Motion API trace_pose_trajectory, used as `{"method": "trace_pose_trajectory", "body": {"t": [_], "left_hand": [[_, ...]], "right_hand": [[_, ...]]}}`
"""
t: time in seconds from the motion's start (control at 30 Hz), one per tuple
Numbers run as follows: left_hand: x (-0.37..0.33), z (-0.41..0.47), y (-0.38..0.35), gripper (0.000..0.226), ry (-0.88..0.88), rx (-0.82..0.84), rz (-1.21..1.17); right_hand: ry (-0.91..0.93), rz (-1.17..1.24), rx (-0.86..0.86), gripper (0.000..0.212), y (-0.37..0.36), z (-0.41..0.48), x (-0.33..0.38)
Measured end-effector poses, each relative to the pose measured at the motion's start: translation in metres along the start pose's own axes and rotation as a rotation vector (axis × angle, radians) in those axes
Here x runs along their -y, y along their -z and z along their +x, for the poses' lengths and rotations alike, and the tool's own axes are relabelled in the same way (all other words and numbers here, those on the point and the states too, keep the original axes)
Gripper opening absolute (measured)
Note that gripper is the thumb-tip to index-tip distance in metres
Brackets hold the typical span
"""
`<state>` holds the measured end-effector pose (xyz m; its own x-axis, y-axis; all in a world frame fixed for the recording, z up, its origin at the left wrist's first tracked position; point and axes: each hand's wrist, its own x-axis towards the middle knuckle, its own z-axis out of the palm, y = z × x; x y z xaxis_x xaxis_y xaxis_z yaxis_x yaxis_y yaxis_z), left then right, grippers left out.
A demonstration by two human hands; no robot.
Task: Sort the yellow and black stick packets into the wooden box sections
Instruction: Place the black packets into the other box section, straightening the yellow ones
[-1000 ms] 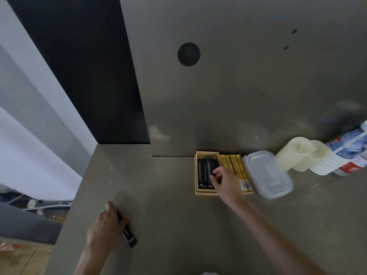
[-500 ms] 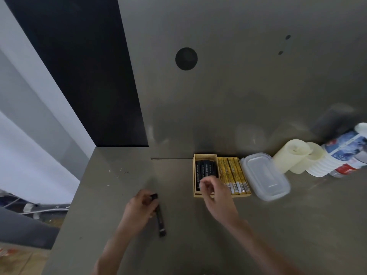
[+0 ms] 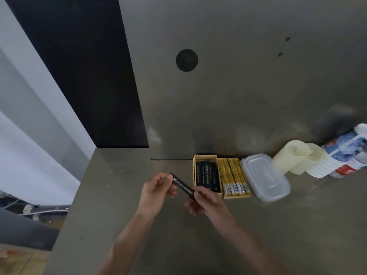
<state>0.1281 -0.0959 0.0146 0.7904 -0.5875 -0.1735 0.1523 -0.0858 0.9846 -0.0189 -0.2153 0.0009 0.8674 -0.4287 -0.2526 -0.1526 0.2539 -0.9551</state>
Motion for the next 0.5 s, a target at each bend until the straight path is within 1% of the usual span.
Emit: {"method": "trace_pose_trajectory", "body": {"t": [0.13, 0.23, 0.43, 0.5], "left_hand": [[-0.0012, 0.0001, 0.0017, 0.013, 0.020, -0.028, -0.069], [-0.0007, 0.0001, 0.0039, 0.015, 0.044, -0.038, -0.109], [-0.0020, -0.0013, 0.0034, 0.018, 0.062, -0.035, -0.140], [-0.0013, -0.0010, 0.0020, 0.017, 0.071, -0.034, -0.141]], "right_hand": [[-0.034, 0.288, 0.008, 0.033, 0.0023, -0.0004, 0.0025], [-0.059, 0.409, -0.010, 0.043, 0.0035, 0.0001, 0.0034], [-0.083, 0.422, -0.014, 0.057, 0.0080, -0.0004, 0.0045], [-0.064, 0.376, -0.035, 0.052, 0.0075, 0.0006, 0.0038]]}}
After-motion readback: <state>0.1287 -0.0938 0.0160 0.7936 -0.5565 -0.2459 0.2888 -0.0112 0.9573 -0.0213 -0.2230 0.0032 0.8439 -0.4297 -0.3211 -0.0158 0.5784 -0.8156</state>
